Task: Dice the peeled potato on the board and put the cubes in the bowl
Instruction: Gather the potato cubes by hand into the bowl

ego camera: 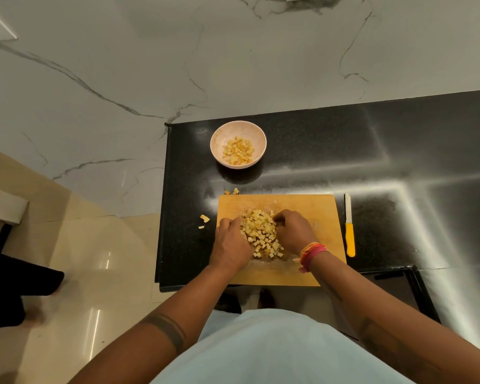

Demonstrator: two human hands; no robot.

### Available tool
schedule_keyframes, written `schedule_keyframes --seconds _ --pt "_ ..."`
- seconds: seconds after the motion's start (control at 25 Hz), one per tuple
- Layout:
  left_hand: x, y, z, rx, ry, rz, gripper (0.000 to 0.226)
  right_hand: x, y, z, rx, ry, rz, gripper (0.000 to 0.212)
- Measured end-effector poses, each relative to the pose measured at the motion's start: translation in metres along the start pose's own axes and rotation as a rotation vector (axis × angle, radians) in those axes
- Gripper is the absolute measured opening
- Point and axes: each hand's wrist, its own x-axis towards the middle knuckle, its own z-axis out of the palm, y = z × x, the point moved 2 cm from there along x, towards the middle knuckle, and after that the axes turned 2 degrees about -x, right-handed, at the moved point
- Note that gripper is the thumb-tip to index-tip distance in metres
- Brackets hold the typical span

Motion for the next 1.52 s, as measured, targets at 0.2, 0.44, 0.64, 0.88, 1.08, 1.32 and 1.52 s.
schedule_keyframes --seconds 0.2,0.44,0.64,0.88,1.08,1.32,1.52 --pt "0.001 -0.003 -0.008 -0.101 0.004 -0.041 0.063 -0.006 0.011 -0.008 -0.091 -0.149 -0.052 0.062" --pt "-0.002 -0.013 0.000 0.103 -0.128 0.027 0.085 -0.022 0.008 0.015 -0.395 -0.197 -0.182 0.113" --pt "0.004 -0.005 -0.004 0.036 -0.119 0.018 0.079 -0.022 0.004 0.012 -0.143 -0.125 -0.189 0.087" --pt "0.011 0.001 -0.007 -0.210 0.042 0.108 0.062 -0.007 -0.008 -0.009 0.069 -0.055 -0.248 0.052" --pt "0.014 -0.011 -0.008 0.009 -0.082 0.099 0.108 0.005 0.005 -0.011 -0.285 -0.222 -0.216 0.109" --pt "0.026 -0.001 0.001 0.298 -0.242 0.104 0.137 0.023 -0.015 0.007 -0.606 -0.333 -0.336 0.147" --pt "0.042 0.008 0.003 0.211 -0.248 0.095 0.116 0.035 -0.025 0.006 -0.578 -0.358 -0.350 0.127"
